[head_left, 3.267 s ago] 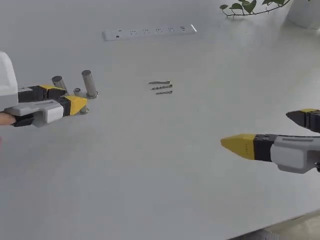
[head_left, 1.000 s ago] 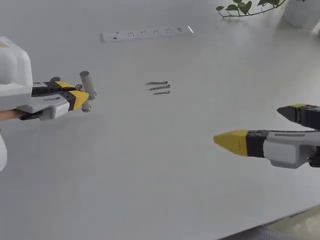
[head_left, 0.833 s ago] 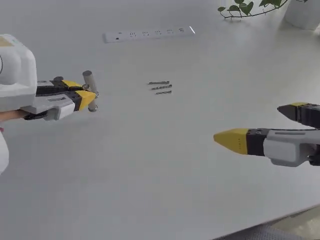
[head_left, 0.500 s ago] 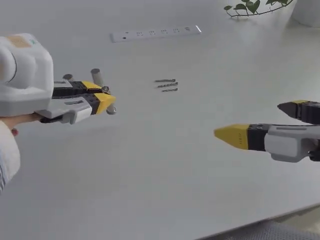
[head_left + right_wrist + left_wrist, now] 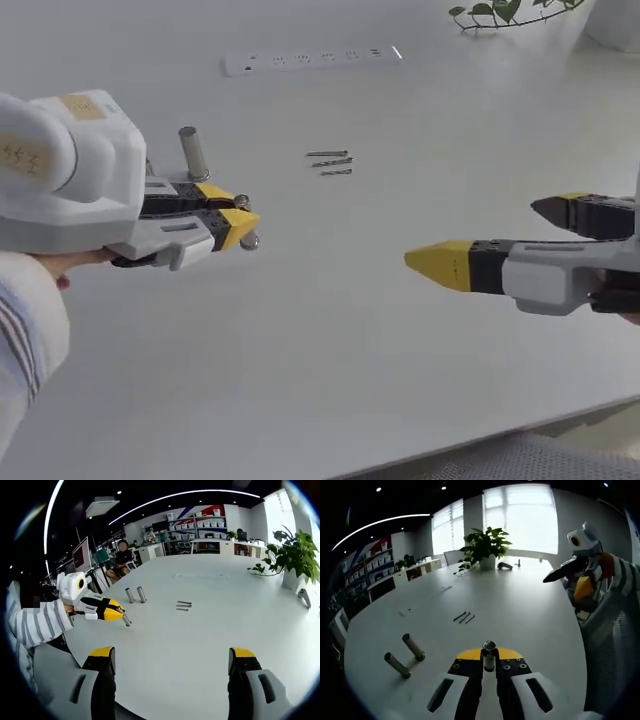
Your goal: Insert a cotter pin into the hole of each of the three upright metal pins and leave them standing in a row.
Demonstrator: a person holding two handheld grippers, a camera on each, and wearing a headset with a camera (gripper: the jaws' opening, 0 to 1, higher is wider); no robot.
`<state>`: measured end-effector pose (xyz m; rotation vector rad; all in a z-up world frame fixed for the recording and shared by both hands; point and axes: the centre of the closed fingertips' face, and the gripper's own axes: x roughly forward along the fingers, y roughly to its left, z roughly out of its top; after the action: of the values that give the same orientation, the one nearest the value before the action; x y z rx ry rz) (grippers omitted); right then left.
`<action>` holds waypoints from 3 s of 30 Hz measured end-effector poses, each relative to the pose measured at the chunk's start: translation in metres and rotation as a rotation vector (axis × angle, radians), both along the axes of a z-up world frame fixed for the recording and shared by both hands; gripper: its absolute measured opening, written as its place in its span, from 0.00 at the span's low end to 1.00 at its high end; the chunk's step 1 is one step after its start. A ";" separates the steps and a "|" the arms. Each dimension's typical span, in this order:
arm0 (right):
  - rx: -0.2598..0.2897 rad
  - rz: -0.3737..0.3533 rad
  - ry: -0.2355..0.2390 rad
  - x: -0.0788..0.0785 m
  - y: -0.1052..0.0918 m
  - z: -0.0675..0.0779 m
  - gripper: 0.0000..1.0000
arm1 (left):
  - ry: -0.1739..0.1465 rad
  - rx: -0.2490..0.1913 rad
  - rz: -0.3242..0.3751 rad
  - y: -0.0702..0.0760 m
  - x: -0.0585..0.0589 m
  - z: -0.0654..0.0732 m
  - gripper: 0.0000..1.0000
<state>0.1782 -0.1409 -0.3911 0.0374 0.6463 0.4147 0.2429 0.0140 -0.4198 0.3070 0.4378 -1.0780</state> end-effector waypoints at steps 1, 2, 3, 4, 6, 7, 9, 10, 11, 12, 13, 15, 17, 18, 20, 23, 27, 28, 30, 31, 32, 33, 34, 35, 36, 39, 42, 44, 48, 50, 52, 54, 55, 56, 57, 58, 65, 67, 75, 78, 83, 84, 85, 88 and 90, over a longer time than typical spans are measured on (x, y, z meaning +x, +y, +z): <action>0.000 0.007 0.004 -0.001 0.003 -0.002 0.92 | -0.002 0.001 -0.002 -0.002 -0.002 -0.002 0.05; 0.000 0.014 0.007 -0.001 0.005 -0.003 0.92 | 0.001 0.002 -0.002 -0.003 -0.002 -0.004 0.05; -0.001 0.021 0.011 -0.002 0.007 -0.004 0.92 | 0.003 0.002 -0.002 -0.003 -0.003 -0.005 0.05; -0.001 0.024 0.013 -0.002 0.009 -0.004 0.92 | 0.002 0.003 -0.003 -0.005 -0.004 -0.007 0.05; -0.003 0.031 0.014 -0.002 0.010 -0.005 0.92 | 0.007 0.005 -0.004 -0.006 -0.004 -0.010 0.05; -0.004 0.034 0.015 -0.002 0.010 -0.006 0.92 | 0.007 0.006 -0.004 -0.006 -0.005 -0.011 0.05; -0.006 0.042 0.014 -0.002 0.012 -0.006 0.92 | 0.005 0.013 -0.005 -0.006 -0.005 -0.013 0.05; -0.007 0.045 0.014 -0.001 0.012 -0.006 0.92 | 0.006 0.015 -0.004 -0.006 -0.005 -0.015 0.05; -0.008 0.048 0.014 -0.001 0.013 -0.006 0.92 | 0.007 0.015 -0.002 -0.006 -0.005 -0.016 0.05; -0.008 0.051 0.014 -0.001 0.013 -0.006 0.92 | 0.009 0.015 0.001 -0.006 -0.004 -0.017 0.05; -0.008 0.053 0.014 -0.001 0.014 -0.006 0.92 | 0.009 0.015 0.001 -0.007 -0.004 -0.018 0.05; -0.009 0.058 0.016 -0.002 0.016 -0.006 0.92 | 0.012 0.020 0.005 -0.007 -0.005 -0.020 0.05; -0.012 0.062 0.018 -0.004 0.018 -0.007 0.92 | 0.009 0.027 0.003 -0.008 -0.005 -0.023 0.05; -0.014 0.063 0.022 -0.004 0.017 -0.008 0.92 | 0.009 0.029 0.002 -0.008 -0.005 -0.024 0.05; -0.016 0.063 0.023 -0.004 0.017 -0.008 0.92 | 0.009 0.036 0.003 -0.009 -0.005 -0.027 0.05; -0.013 0.059 0.025 -0.004 0.017 -0.008 0.92 | 0.011 0.053 0.004 -0.009 -0.006 -0.031 0.05; -0.016 0.068 0.030 -0.006 0.018 -0.009 0.91 | 0.009 0.031 0.012 -0.011 -0.006 -0.028 0.05; -0.016 0.067 0.031 -0.006 0.018 -0.010 0.91 | 0.007 0.031 0.011 -0.011 -0.006 -0.028 0.05; -0.015 0.068 0.030 -0.005 0.018 -0.010 0.91 | 0.005 0.032 0.009 -0.011 -0.007 -0.028 0.05; -0.014 0.068 0.031 -0.005 0.018 -0.010 0.91 | 0.003 0.032 0.008 -0.011 -0.007 -0.027 0.05; -0.015 0.068 0.031 -0.004 0.018 -0.010 0.91 | 0.007 0.029 0.011 -0.011 -0.008 -0.027 0.05; -0.016 0.071 0.031 -0.004 0.019 -0.010 0.91 | 0.011 0.026 0.013 -0.012 -0.008 -0.027 0.05; -0.016 0.073 0.031 -0.004 0.019 -0.010 0.91 | 0.009 0.023 0.015 -0.012 -0.008 -0.027 0.05; -0.017 0.073 0.031 -0.004 0.020 -0.010 0.91 | 0.010 0.021 0.018 -0.011 -0.008 -0.027 0.05; -0.018 0.074 0.031 -0.004 0.020 -0.010 0.91 | 0.013 0.016 0.025 -0.011 -0.008 -0.027 0.05; -0.020 0.076 0.029 -0.005 0.020 -0.009 0.91 | 0.071 -0.035 0.080 -0.010 -0.008 -0.027 0.05; -0.018 0.076 0.027 -0.005 0.021 -0.009 0.91 | 0.041 -0.020 0.053 -0.009 -0.009 -0.027 0.06; -0.018 0.078 0.026 -0.005 0.021 -0.009 0.91 | 0.038 -0.014 0.048 -0.009 -0.009 -0.028 0.06; -0.013 0.076 0.016 -0.004 0.022 -0.005 0.91 | 0.051 0.004 0.048 -0.005 -0.012 -0.031 0.07; -0.014 0.075 0.014 -0.005 0.022 -0.004 0.91 | 0.061 -0.009 0.044 -0.002 -0.015 -0.029 0.14; -0.016 0.073 0.013 -0.006 0.022 -0.004 0.91 | 0.078 -0.039 0.039 -0.002 -0.017 -0.025 0.22; -0.017 0.073 0.013 -0.006 0.023 -0.003 0.91 | 0.116 -0.077 0.025 -0.003 -0.024 -0.022 0.33; -0.017 0.074 0.011 -0.006 0.023 -0.003 0.91 | 0.111 -0.074 0.018 -0.001 -0.026 -0.021 0.38; -0.017 0.075 0.010 -0.006 0.023 -0.002 0.91 | 0.111 -0.073 0.015 0.000 -0.028 -0.020 0.42; -0.017 0.075 0.009 -0.007 0.023 -0.002 0.91 | 0.117 -0.076 0.008 0.001 -0.031 -0.019 0.44; -0.017 0.074 0.008 -0.007 0.023 -0.001 0.91 | 0.126 -0.085 0.003 0.002 -0.034 -0.017 0.48; -0.015 0.076 0.009 -0.006 0.024 -0.003 0.91 | 0.139 -0.148 0.011 0.010 -0.043 -0.001 0.71; -0.015 0.079 0.010 -0.006 0.025 -0.004 0.91 | 0.144 -0.153 0.017 0.012 -0.045 0.001 0.74; -0.029 0.087 0.012 -0.003 0.021 -0.004 0.90 | 0.152 -0.173 0.028 0.020 -0.054 0.003 0.93; -0.045 0.099 0.010 -0.002 0.019 -0.002 0.87 | 0.166 -0.185 0.035 0.022 -0.058 0.003 0.99; -0.097 0.133 0.000 0.004 0.013 0.002 0.83 | 0.177 -0.194 0.041 0.024 -0.065 0.003 0.99; -0.111 0.142 -0.003 0.006 0.012 0.004 0.82 | 0.177 -0.193 0.045 0.026 -0.064 0.002 0.99; -0.118 0.146 -0.008 0.008 0.011 0.005 0.82 | 0.175 -0.190 0.047 0.027 -0.064 0.001 0.99; -0.146 0.182 -0.031 0.018 0.010 0.011 0.74 | 0.174 -0.181 0.058 0.031 -0.063 -0.003 0.99; -0.168 0.201 -0.034 0.023 0.009 0.013 0.71 | 0.159 -0.176 0.075 0.034 -0.060 -0.003 0.99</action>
<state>0.2009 -0.1320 -0.3780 -0.1956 0.6516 0.5523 0.1824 0.0478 -0.4228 0.0487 0.4889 -1.0636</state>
